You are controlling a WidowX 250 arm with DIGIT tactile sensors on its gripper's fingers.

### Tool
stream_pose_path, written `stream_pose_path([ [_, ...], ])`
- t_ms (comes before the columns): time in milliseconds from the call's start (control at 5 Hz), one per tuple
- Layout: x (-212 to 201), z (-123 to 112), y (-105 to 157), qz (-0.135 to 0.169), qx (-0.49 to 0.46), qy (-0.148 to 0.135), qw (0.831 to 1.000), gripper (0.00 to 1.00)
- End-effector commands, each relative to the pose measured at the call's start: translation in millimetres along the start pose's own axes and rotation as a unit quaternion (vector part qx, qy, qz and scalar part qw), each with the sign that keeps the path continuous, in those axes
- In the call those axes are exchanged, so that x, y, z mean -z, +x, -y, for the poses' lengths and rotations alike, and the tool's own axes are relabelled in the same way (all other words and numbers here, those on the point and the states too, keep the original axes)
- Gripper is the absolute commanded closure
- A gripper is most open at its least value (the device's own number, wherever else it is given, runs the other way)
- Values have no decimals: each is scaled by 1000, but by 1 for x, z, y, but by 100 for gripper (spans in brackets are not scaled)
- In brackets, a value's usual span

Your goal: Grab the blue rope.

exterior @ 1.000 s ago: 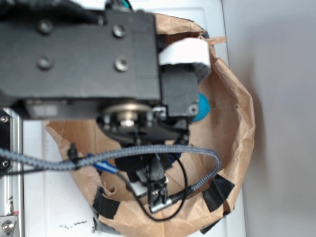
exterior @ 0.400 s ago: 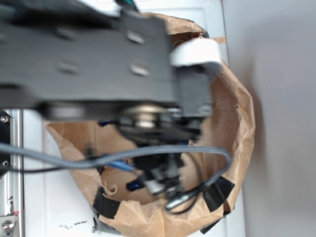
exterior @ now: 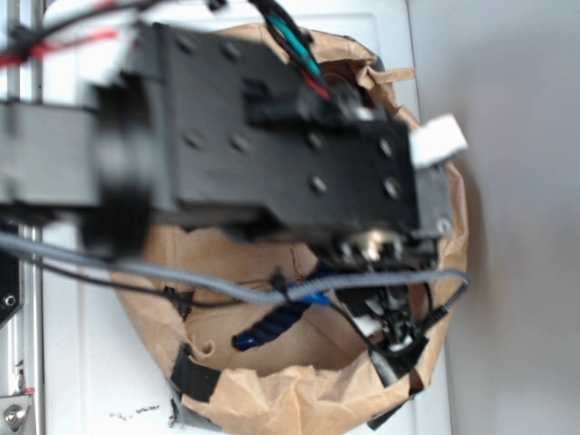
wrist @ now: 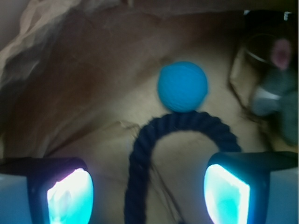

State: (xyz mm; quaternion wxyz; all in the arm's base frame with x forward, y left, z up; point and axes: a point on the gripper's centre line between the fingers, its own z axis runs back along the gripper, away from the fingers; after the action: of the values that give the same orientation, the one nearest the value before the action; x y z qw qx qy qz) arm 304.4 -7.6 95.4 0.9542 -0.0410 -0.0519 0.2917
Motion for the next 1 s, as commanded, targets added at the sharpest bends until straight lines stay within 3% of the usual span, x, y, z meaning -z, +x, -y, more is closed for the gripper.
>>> stream_pose_path([
  [0,-2,-16,-14,31,36,2,999,0],
  [400,-15,-42,-27,21,57,-3,998,0],
  [800,12,-30,-44,28,71,15,997,0],
])
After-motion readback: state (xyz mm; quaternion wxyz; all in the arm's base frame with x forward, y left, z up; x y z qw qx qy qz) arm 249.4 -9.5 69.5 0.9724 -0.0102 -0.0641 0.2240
